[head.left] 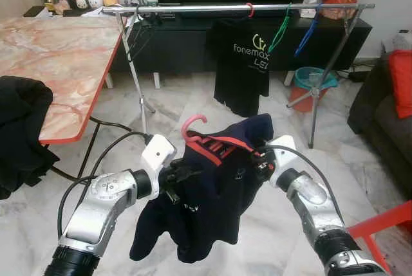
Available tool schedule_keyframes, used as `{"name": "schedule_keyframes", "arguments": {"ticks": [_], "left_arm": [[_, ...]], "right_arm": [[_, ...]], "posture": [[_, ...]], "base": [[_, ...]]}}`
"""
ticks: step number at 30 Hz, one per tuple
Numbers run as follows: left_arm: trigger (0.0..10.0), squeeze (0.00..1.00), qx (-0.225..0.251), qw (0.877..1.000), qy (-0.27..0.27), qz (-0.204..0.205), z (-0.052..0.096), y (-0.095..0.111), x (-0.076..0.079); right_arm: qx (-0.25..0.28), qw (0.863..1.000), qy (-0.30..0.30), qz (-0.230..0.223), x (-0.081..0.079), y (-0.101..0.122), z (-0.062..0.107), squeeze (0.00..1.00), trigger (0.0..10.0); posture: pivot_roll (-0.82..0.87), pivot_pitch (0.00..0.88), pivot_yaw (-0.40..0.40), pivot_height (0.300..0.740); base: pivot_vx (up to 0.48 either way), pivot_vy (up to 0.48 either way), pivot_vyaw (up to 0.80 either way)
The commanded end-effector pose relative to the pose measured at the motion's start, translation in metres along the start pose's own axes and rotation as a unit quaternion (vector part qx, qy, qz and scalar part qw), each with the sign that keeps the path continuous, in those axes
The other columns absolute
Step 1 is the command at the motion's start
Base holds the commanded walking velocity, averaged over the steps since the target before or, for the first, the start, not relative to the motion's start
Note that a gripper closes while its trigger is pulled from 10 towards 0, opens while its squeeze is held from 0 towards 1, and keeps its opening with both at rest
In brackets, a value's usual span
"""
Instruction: Hang hanger
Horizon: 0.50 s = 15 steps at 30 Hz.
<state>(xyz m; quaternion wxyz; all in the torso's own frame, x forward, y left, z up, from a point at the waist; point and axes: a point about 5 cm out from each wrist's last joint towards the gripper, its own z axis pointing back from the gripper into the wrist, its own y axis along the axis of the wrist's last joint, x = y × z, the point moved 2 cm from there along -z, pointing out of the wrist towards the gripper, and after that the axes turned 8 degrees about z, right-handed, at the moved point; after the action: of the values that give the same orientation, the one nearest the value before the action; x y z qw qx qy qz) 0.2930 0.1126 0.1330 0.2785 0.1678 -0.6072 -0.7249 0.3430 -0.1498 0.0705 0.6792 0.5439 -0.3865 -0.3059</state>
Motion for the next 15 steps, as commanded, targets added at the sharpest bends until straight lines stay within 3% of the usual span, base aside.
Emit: {"name": "schedule_keyframes", "arguments": {"ticks": [1,11,15], "left_arm": [[10.0,0.00,0.016,1.000,-0.017,-0.008,0.0007,0.0097,0.0059],[10.0,0.00,0.012,1.000,-0.025,-0.011,0.0041,0.0114,0.0081],[10.0,0.00,-0.013,0.999,-0.023,-0.025,0.0092,0.0035,0.0052]], "right_arm": [[0.004,1.000,-0.007,-0.003,0.0021,0.0008,-0.0002,0.00,0.0],[0.000,1.000,-0.012,-0.001,0.0035,-0.0003,-0.0004,0.00,0.0],[-0.006,1.000,-0.010,0.008,0.0033,-0.0013,-0.0004,0.00,0.0]], "posture": [[0.18,0.000,-0.048,0.736],[0.18,0.000,-0.046,0.736],[0.18,0.000,-0.046,0.736]], "base": [[0.000,0.000,0.00],[0.000,0.000,0.00],[0.000,0.000,0.00]]}}
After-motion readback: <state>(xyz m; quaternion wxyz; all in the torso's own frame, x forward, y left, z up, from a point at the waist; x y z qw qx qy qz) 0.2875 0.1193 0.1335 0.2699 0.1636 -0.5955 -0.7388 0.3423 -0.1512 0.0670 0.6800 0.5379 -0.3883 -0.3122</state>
